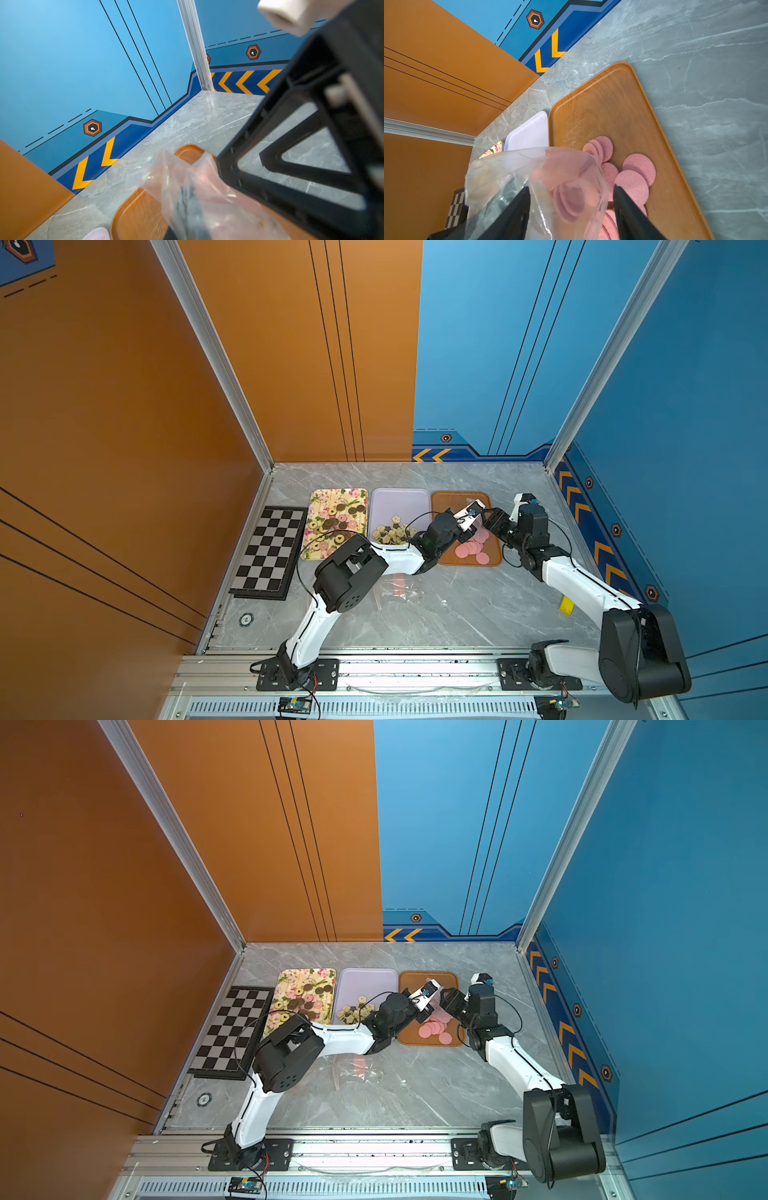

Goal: Pour cookies out of the ziploc bag
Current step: 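Pour the cookies out of the ziploc bag onto the tray.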

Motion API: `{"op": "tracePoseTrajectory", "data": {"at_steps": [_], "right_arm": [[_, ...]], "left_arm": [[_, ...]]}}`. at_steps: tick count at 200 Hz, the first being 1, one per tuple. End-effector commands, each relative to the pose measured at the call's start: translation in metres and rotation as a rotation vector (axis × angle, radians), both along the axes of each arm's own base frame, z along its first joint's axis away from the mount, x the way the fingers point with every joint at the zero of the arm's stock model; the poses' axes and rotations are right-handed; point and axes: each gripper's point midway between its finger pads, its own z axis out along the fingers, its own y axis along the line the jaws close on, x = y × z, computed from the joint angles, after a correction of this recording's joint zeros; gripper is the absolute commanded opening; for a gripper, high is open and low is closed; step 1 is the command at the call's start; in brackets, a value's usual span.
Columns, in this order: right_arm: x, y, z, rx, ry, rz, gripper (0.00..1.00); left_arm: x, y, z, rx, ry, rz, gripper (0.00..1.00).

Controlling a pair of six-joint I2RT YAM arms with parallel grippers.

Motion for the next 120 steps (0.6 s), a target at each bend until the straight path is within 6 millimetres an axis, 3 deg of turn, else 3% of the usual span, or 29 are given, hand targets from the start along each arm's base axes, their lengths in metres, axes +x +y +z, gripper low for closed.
{"op": "tracePoseTrajectory", "data": {"at_steps": [1, 17, 29, 38, 56, 67, 75, 100, 120], "right_arm": [[-0.001, -0.006, -0.002, 0.011, -0.003, -0.032, 0.65], [0.000, -0.006, -0.007, 0.008, 0.010, -0.034, 0.65], [0.001, -0.007, -0.010, 0.010, 0.016, -0.036, 0.65], [0.002, -0.006, -0.010, 0.013, 0.017, -0.033, 0.65], [0.003, -0.003, -0.014, 0.016, 0.027, -0.020, 0.65], [0.005, -0.004, -0.018, 0.009, 0.036, -0.023, 0.65], [0.005, -0.006, -0.022, -0.006, 0.043, -0.034, 0.65], [0.009, -0.010, -0.029, 0.004, 0.034, -0.044, 0.65], [0.010, -0.009, -0.032, 0.009, 0.030, -0.040, 0.65]], "left_arm": [[-0.004, -0.006, 0.012, 0.005, -0.041, -0.006, 0.00], [0.012, 0.002, -0.009, 0.025, 0.034, 0.042, 0.00], [-0.006, 0.010, 0.017, -0.092, -0.001, 0.003, 0.00], [-0.005, 0.008, 0.024, -0.086, -0.013, -0.004, 0.00], [0.012, 0.009, -0.006, 0.005, 0.064, 0.035, 0.00], [0.002, 0.024, 0.013, -0.184, 0.073, -0.001, 0.00], [0.007, 0.037, 0.025, -0.285, 0.094, -0.019, 0.00], [0.025, 0.057, 0.024, -0.393, 0.258, -0.131, 0.00], [0.026, 0.075, 0.031, -0.445, 0.223, -0.120, 0.00]]}}
